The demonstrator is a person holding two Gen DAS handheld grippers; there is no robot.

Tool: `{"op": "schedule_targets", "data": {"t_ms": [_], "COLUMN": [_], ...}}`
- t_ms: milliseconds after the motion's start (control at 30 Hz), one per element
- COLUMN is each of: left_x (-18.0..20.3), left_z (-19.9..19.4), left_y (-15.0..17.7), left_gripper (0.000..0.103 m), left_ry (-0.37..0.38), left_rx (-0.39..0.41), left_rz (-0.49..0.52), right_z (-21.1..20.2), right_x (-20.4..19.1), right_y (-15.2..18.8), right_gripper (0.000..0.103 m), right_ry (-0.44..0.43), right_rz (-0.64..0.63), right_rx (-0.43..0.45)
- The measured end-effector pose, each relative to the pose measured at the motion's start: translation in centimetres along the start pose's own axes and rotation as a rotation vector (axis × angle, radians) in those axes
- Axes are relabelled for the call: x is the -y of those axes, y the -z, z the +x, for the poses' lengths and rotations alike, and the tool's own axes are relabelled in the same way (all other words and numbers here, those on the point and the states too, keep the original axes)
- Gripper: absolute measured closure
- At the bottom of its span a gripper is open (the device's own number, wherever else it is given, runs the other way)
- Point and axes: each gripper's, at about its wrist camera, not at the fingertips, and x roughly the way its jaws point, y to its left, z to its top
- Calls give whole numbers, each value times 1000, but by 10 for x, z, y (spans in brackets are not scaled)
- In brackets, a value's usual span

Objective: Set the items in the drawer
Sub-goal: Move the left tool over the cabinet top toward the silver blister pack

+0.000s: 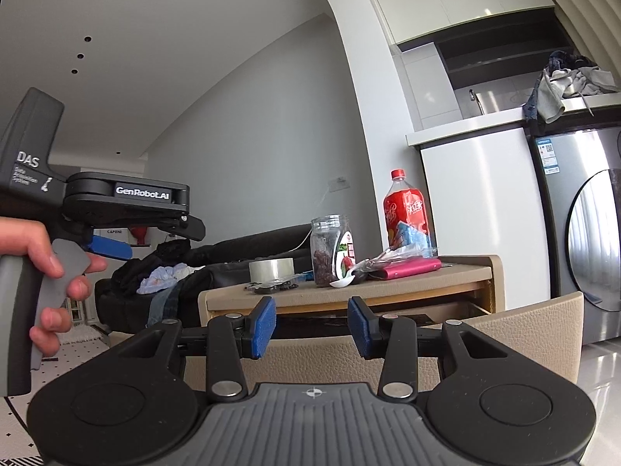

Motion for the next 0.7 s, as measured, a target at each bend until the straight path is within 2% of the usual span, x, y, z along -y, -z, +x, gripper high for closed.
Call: {"op": "schedule_targets", "data": {"t_ms": [67, 200, 400, 700], "left_x": [2, 9, 16, 21], "left_z": [6, 21, 40, 55], "left_y": [-5, -12, -22, -36], "left_gripper": [0, 0, 0, 0], "left_ry": [2, 16, 26, 56], "left_rx": [-10, -49, -84, -93], "left_rz": [3, 16, 67, 69], "right_z": [-3, -9, -9, -13], "right_x": [0, 13, 22, 29], "right_y": [-1, -6, -6, -9], "right_gripper": [58, 56, 56, 56], "right_ry": [-4, -12, -22, -19], "right_rz": [-19, 39, 82, 114], "right_rx": [10, 26, -8, -3]}}
